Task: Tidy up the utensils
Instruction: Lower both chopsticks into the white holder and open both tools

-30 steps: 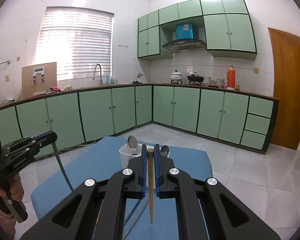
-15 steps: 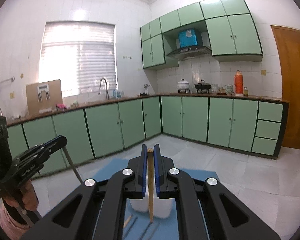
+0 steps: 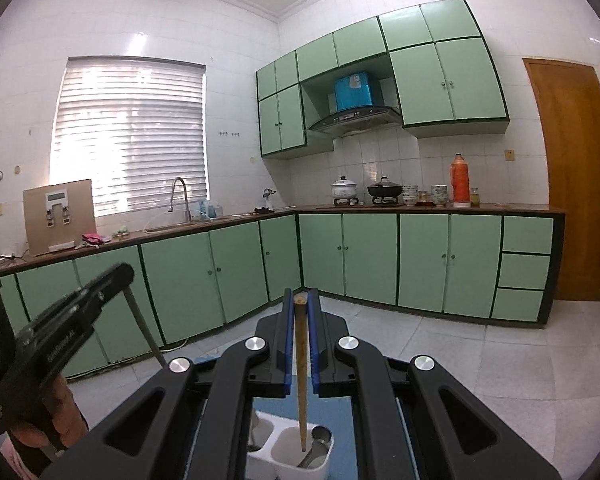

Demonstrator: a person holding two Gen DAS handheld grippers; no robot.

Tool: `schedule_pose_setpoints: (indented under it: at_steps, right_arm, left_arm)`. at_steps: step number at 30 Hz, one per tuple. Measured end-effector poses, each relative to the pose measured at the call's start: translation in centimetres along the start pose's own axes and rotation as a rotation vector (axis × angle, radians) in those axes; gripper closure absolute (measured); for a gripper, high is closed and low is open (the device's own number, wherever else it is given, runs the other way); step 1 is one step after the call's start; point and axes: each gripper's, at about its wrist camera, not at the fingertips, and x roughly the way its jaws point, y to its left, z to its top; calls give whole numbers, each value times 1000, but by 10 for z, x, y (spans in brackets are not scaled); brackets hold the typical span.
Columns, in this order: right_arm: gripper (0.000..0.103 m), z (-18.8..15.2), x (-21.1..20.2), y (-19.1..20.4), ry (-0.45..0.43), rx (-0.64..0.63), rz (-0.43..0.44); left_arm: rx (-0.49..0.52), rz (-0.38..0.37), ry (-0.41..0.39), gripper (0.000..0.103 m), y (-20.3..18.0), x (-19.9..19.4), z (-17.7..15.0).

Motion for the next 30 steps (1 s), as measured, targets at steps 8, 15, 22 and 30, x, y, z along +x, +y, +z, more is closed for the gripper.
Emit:
schedule_pose_setpoints:
  at_steps: [8,15,22,30]
  right_arm:
    - [96,-29,49,-13,86,26,14]
    - [96,-56,78,-25,152,52,20]
    - [96,-84,93,-28,208,65,11]
    - [95,-93,91,-31,219,88,-13]
  left_arm:
    - [26,46,37,97,4,49,-35]
    - [15,68,155,97,26,82,-76]
    - [2,75,249,96,44,91,-108]
    - [-12,103,283,82,58,86,-119]
